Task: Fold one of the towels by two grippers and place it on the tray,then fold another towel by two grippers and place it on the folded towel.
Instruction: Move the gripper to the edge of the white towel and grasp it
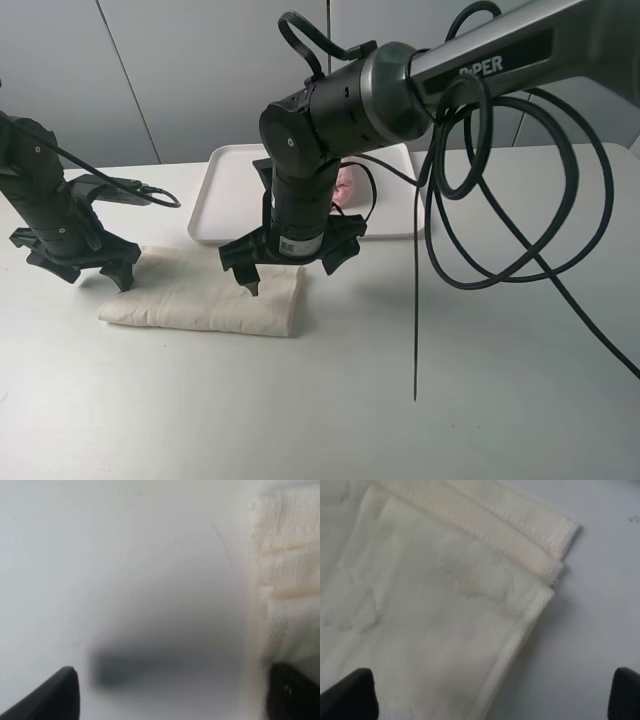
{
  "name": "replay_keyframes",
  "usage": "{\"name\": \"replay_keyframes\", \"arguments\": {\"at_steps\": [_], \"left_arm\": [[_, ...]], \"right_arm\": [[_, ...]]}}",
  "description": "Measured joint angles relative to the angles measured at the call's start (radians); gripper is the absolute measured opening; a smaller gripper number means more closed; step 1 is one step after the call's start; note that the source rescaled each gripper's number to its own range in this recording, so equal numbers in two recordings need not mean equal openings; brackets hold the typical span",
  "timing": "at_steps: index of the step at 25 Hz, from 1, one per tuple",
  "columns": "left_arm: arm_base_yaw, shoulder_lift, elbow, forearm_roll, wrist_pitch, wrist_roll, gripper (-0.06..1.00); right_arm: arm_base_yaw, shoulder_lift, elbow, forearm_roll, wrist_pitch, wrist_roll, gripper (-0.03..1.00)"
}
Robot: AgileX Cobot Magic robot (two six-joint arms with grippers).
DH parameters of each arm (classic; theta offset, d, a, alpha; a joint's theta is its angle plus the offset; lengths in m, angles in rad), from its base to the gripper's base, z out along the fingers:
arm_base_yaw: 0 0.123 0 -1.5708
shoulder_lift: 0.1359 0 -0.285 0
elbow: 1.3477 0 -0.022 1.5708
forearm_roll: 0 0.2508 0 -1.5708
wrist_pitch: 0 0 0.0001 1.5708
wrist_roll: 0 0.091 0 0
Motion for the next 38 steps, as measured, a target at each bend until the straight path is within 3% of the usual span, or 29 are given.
{"name": "replay_keyframes", "arguments": {"at_steps": [14, 30, 34, 38], "left_arm": [[0.000, 0.000, 0.000, -0.002, 0.000, 0.000, 0.97], [0.000, 0.000, 0.000, -0.002, -0.002, 0.000, 0.97], [0.000, 0.000, 0.000, -0.002, -0.002, 0.000, 0.97], [0.000, 0.000, 0.000, -0.002, -0.002, 0.000, 0.97]], "right_arm": [[-0.012, 0.134, -0.087, 0.026, 0.045, 0.043, 1.00], [-0.016, 0.148, -0.102, 0.082, 0.031, 0.013, 0.89], [-0.018, 0.155, -0.105, 0.082, 0.031, 0.003, 0.76], [-0.018, 0.159, -0.107, 0.094, 0.015, -0.007, 0.51]]}}
